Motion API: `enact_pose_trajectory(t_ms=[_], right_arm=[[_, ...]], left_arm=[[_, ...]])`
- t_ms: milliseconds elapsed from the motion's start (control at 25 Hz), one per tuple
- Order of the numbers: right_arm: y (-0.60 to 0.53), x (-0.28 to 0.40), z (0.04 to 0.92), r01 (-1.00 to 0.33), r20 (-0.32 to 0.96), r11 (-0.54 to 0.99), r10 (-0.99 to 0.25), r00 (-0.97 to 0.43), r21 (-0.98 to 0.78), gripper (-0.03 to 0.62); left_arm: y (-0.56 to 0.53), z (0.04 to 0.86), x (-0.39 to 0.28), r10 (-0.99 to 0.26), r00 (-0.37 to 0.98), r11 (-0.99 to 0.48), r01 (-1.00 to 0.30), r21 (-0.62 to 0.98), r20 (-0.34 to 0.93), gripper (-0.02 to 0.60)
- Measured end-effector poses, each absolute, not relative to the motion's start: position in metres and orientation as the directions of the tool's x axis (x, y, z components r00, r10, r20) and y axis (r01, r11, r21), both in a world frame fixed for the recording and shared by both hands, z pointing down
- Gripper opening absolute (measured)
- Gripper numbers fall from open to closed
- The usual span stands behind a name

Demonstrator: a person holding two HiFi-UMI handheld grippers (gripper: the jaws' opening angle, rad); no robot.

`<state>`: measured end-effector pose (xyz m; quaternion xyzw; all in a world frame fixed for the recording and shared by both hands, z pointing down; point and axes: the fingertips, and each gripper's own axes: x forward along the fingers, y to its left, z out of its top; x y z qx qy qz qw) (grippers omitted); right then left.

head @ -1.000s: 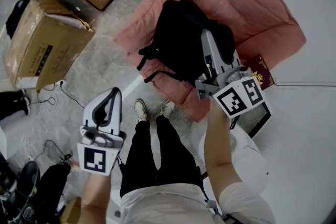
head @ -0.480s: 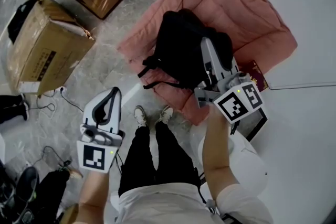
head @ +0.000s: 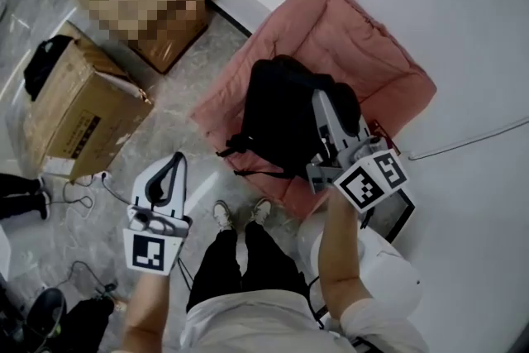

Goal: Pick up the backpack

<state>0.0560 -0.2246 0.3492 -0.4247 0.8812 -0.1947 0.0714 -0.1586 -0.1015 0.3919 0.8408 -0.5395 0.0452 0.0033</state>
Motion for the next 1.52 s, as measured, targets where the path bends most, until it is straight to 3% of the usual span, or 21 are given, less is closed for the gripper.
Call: enact_pose_trajectory(t_ms=[640,1520], right_arm=[[-0.189,0.083,0.203,-0.792,-0.04,0.554,-0.825,-0.564,-0.257,0.035],[-0.122,0.152,0.109,-0.891,-0.084,0.413,-0.911,-0.405,-0.187,0.035]], left_arm=[[-0.087,0.298,-0.176,-0.906,0.418,-0.416,-0.908,-0.051,-0.059,0.011],[-0.057,0.232,-0.256,-0.928,0.319,-0.305,-0.947,-0.098,-0.194,0.011]])
